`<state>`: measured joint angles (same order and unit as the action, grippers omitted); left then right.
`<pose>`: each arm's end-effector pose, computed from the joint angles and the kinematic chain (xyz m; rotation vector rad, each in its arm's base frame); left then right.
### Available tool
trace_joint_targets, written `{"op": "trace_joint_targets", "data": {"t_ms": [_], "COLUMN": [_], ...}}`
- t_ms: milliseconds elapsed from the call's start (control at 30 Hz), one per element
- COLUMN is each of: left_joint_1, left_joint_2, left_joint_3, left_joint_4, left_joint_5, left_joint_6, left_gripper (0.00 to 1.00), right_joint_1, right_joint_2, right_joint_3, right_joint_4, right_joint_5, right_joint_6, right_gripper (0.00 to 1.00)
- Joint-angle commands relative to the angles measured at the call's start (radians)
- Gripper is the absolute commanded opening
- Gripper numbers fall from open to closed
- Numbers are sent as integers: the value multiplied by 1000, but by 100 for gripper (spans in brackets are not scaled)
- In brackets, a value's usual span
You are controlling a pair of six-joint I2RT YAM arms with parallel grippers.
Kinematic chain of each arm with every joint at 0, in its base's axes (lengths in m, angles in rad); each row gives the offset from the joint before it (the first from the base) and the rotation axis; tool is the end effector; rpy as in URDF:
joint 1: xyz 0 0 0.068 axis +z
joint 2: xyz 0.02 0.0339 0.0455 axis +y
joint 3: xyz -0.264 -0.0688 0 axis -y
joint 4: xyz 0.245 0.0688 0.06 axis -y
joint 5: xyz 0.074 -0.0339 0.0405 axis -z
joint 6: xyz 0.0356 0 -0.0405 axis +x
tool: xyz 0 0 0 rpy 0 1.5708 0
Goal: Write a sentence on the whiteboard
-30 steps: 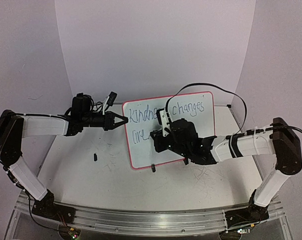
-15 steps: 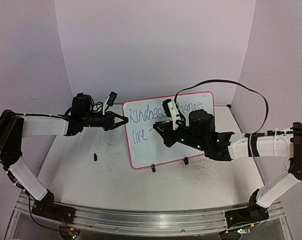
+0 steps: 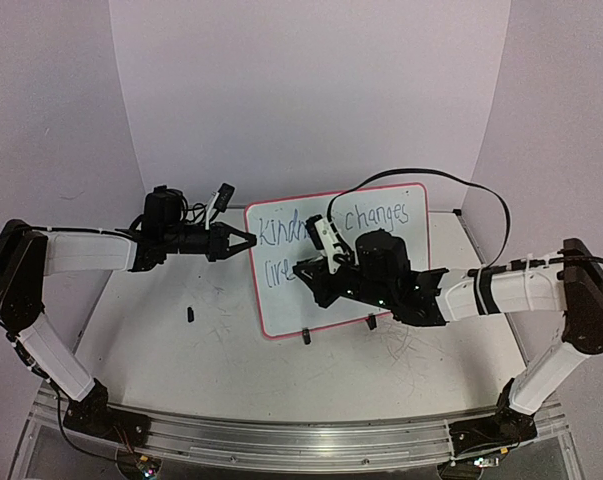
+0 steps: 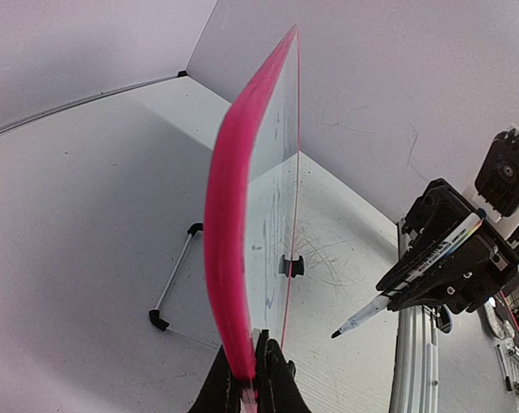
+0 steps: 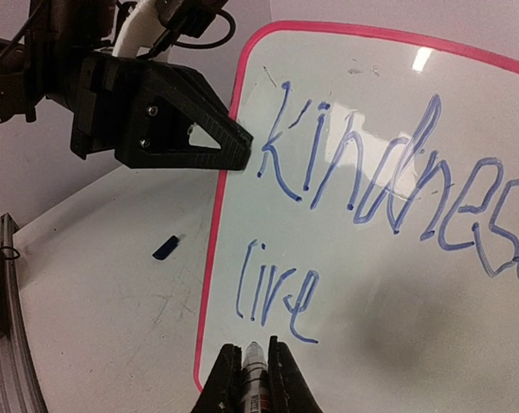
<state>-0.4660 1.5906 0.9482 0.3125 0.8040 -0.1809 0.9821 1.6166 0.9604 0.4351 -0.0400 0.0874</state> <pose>0.3018 -0.1805 0.2467 0.8363 1.7881 -1.1904 0.2041 0.3083 0.2513 -0.8332 1.6677 0.7922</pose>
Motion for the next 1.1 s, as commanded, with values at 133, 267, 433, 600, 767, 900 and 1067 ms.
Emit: {"op": "trace_joint_targets", "data": {"t_ms": [133, 267, 433, 600, 767, 900, 1067], "left_joint_1": [-8, -8, -8, -9, -9, -10, -10], "left_joint_2": [-16, -15, -15, -12, -12, -7, -6], "left_joint_3": [27, 27, 26, 28, 28, 29, 29], "left_joint_4": [-34, -35, -36, -37, -38, -38, -39], "left_joint_5": [-48, -48, -50, -51, -51, -51, -51], "left_joint_6": [103, 103, 103, 103, 103, 104, 105], "left_gripper": [0, 0, 0, 0, 0, 0, 0], "right_joint_1": [-1, -2, -1, -1, -5, -5, -5], "right_joint_2": [8, 6, 3, -1, 2, 18, 43], "right_joint_3": [44, 41, 37, 39, 48, 65, 81], "right_joint_4": [17, 17, 16, 6, -7, -2, 26], "right_joint_5": [26, 32, 82, 141, 214, 231, 184], "right_joint_6": [26, 28, 18, -5, 16, 31, 29], "right_gripper": [0, 0, 0, 0, 0, 0, 0]}}
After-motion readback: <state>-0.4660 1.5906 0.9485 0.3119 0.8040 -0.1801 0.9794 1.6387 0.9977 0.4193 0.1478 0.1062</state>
